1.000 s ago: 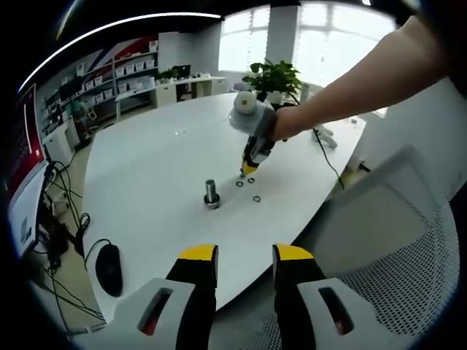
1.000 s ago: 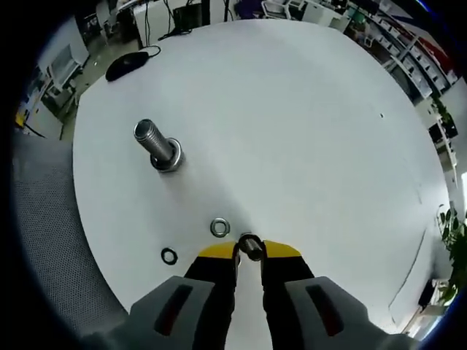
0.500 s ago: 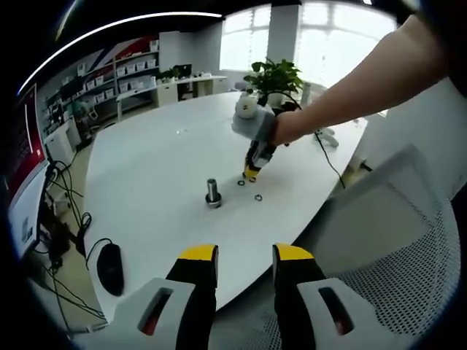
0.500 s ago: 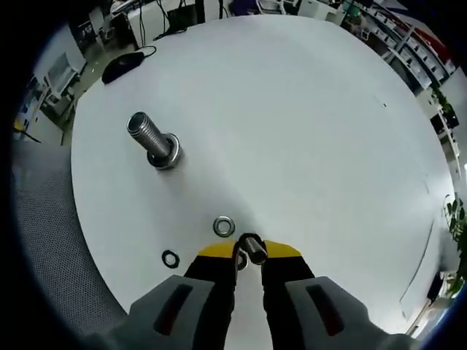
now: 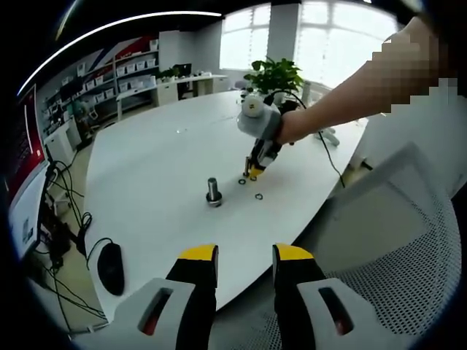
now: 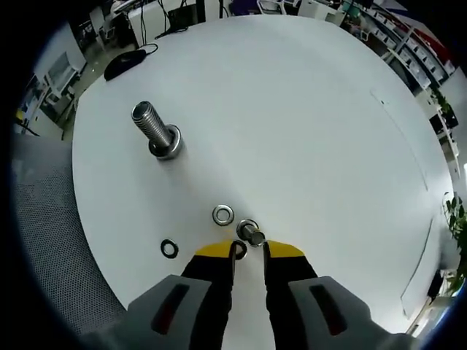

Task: Place the washer onto the threaded stud by aligning its center hole with the stud, sliding it down to the base, and recovering from edge contact or off-axis alignment until the washer reaches the visible bottom stop.

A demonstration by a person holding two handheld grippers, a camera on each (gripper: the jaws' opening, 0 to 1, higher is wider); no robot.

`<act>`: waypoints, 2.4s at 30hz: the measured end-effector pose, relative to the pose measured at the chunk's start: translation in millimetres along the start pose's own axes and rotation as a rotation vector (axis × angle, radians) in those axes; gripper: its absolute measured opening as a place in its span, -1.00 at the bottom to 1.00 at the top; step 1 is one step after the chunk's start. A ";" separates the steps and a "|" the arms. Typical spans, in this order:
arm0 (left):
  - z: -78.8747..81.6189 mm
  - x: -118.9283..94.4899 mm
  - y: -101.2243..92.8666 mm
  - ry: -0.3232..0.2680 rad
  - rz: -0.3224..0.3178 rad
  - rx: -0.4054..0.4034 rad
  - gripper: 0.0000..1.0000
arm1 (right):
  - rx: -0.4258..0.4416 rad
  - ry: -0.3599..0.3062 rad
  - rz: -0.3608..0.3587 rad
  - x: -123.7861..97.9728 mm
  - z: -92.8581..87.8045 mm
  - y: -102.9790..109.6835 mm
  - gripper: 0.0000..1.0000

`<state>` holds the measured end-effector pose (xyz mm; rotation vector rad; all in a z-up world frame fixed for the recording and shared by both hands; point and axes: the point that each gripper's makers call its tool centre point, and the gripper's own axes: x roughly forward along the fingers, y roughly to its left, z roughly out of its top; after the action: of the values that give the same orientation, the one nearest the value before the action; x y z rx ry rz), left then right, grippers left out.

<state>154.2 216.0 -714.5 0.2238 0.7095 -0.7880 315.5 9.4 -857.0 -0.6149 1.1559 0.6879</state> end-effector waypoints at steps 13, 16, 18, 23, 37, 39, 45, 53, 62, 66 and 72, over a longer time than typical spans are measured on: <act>-1.0 0.2 1.4 0.007 0.005 -0.001 -0.44 | -0.006 0.004 0.034 7.2 -4.0 10.3 -0.58; -1.2 0.4 1.6 0.008 0.006 -0.001 -0.44 | 0.009 0.009 0.043 8.1 -5.5 10.1 -0.58; -1.5 0.2 2.0 0.009 0.008 -0.001 -0.44 | 0.016 0.002 0.042 7.5 -4.5 9.7 -0.58; -2.0 0.4 2.5 0.012 0.009 -0.004 -0.44 | 0.038 -0.003 0.059 7.5 -4.9 10.8 -0.63; -2.6 0.8 2.4 0.016 0.009 -0.003 -0.44 | -0.008 0.009 0.083 8.0 -6.8 10.7 -0.68; -2.9 0.9 2.4 0.017 0.009 -0.002 -0.44 | -0.010 0.021 0.082 7.9 -6.9 11.6 -0.68; -2.9 0.8 2.1 0.018 0.009 0.000 -0.45 | -0.022 0.064 0.079 9.1 -6.3 11.1 -0.68; -3.6 0.9 2.0 0.021 0.009 0.003 -0.45 | 0.031 0.069 0.067 8.6 -7.1 11.0 -0.65; -3.5 0.9 2.2 0.022 0.010 0.002 -0.45 | 0.048 0.052 0.064 8.5 -4.7 14.2 -0.61; -4.0 1.1 2.2 0.025 0.010 0.004 -0.45 | 0.012 0.079 0.061 9.5 -2.9 14.4 -0.65; -4.7 1.2 2.3 0.028 0.011 0.005 -0.46 | -0.002 0.106 0.069 9.4 -3.4 13.3 -0.68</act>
<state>154.1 218.9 -719.0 0.2432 0.7327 -0.7775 305.6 17.0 -868.1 -0.6218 1.2801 0.7220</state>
